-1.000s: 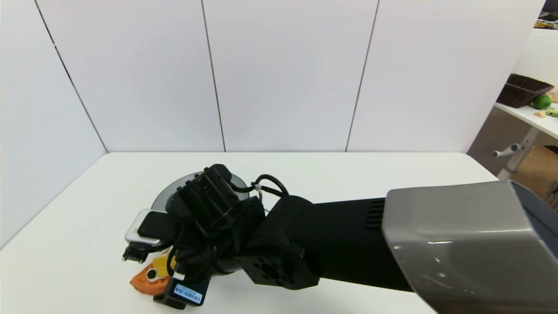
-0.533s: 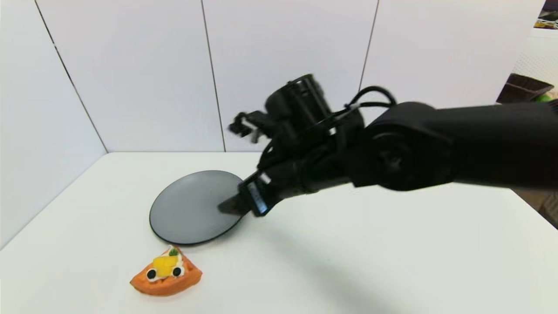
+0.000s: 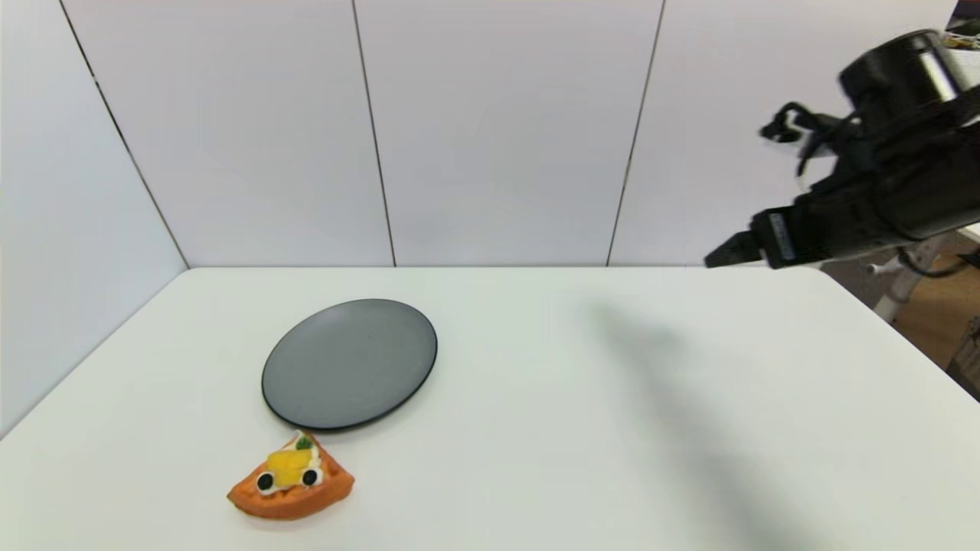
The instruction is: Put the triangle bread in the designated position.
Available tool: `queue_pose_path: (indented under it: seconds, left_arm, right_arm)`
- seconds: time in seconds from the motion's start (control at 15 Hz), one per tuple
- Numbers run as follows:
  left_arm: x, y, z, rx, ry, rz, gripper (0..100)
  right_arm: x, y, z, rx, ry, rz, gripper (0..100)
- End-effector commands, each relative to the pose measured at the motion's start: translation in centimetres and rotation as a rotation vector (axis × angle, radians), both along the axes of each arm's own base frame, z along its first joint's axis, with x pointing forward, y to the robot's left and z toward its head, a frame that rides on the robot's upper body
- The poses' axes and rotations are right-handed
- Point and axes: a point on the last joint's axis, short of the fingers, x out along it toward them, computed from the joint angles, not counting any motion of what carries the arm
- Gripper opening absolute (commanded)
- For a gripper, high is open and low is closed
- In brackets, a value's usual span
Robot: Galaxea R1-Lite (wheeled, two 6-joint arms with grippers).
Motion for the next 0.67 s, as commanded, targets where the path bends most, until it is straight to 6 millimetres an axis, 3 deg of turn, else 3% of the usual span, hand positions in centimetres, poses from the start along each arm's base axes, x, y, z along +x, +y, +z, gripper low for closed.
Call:
queue_pose_path:
  seconds: [0.07, 0.2, 0.33, 0.67]
  left_arm:
    - [0.0, 0.0, 0.0, 0.0, -0.001, 0.0, 100]
    - [0.0, 0.0, 0.0, 0.0, -0.001, 0.0, 100]
    - [0.0, 0.0, 0.0, 0.0, 0.001, 0.0, 100]
    - [0.0, 0.0, 0.0, 0.0, -0.001, 0.0, 100]
  right_arm:
    - [-16.7, -6.3, 2.0, -0.009, -0.212, -0.277, 100]
    - [-23.0, -6.0, -0.1, -0.001, -0.36, -0.263, 100]
    - [-27.0, -5.8, -4.6, -0.031, -0.493, -0.244, 100]
    - [-29.0, -5.8, -16.3, -0.083, -0.731, -0.158, 100]
